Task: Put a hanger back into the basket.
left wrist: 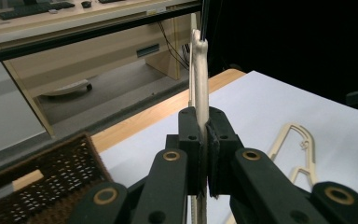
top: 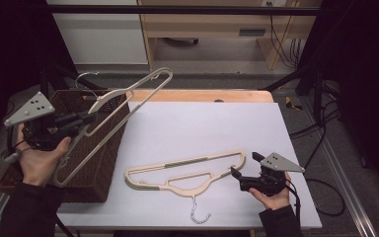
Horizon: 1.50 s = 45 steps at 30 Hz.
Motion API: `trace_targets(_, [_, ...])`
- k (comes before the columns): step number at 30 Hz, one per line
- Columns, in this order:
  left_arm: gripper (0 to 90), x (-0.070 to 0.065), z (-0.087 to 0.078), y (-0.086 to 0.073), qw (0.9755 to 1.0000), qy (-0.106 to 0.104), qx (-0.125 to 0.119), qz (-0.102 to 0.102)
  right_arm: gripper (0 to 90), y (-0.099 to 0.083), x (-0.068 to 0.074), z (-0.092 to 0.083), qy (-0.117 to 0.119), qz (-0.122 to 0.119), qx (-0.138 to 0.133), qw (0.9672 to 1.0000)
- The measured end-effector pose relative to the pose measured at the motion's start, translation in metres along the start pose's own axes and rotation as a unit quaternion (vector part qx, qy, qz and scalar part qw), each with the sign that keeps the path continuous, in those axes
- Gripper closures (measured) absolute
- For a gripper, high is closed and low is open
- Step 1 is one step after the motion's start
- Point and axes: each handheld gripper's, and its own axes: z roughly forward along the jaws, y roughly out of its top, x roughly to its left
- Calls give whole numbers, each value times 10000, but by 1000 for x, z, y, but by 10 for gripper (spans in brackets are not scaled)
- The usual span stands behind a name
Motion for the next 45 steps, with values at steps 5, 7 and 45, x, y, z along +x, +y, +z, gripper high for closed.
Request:
trace_targets(5, [860, 34, -1, -8, 9999, 92, 143, -27, 93, 0, 0, 0, -17, 19, 1, 10000])
trace_targets(7, [860, 45, -2, -10, 9997, 97, 192, -75, 93, 0, -1, -1, -14, 11, -2, 10000])
trace_targets(45, [860, 138, -11, -106, 9898, 536, 1143, -654, 90, -2, 1, 4, -26, -32, 87, 10000])
